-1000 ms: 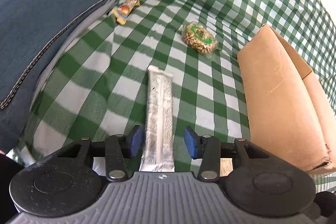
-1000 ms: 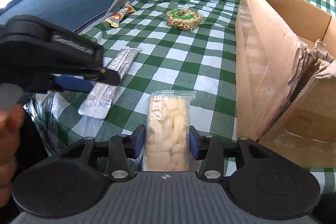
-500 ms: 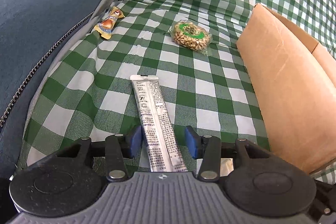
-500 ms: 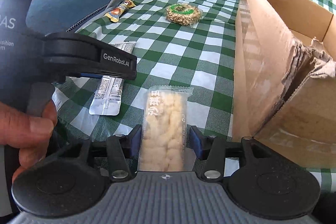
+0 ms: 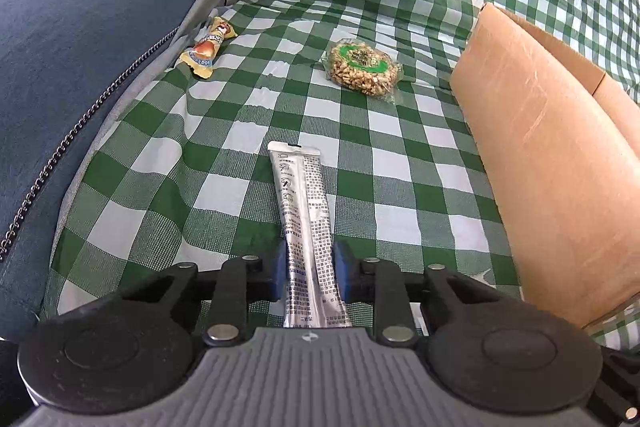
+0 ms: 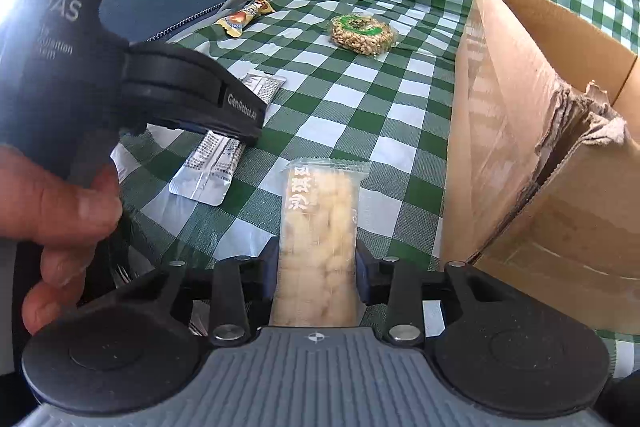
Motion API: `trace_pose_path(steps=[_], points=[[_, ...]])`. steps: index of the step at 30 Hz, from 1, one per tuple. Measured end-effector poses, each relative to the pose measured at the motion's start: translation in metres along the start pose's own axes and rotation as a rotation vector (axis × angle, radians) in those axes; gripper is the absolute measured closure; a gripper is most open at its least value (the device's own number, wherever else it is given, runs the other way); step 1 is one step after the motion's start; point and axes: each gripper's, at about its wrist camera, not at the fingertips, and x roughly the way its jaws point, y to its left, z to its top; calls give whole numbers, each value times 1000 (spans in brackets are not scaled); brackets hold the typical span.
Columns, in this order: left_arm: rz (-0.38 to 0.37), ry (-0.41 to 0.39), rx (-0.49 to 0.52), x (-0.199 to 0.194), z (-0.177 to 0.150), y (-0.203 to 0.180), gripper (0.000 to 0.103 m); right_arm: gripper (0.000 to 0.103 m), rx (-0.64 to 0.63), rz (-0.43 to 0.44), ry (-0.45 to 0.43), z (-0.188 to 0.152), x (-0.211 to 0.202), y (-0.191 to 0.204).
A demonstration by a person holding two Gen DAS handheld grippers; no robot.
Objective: Organize snacks
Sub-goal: 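Lift the silver bar and rice cake pack off the sofa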
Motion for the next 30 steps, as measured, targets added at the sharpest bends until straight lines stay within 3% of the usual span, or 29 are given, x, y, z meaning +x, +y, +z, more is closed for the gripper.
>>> trace_pose_path(steps=[5,7,13,15,17,23,27,28,29,30], points=[[-40,-6,-38,-7,1,5,86,65,5,-14,-18,1,-4,-3],[-54,-9,-45,-9,2,5,99,65,9,-18,-25,1,-5,-4],[-59,-4,-44,-9,2,3,98,65,12,-19,-21,2,-3,-4],[-53,-3,-39,-8,1,2,87,65,10,-18,-18,2,-3,-2],[-46,-5,-22,-7,0,-1,60,65,10,-17,-14,2,-2,-2],[3,4,125,3,-6,-23,41,65,10,-16,-4,2,0,-3],[30,-7,180,7,-10,-30,42,64,6,-17,2,2,1,-4],[34,-10,184,7,-10,-31,48,64,6,-18,2,1,1,-4],[34,-14,182,7,-10,-30,64,64,5,-18,3,1,1,-4],[32,-16,176,6,-10,-29,69,64,3,-19,3,1,1,-3]])
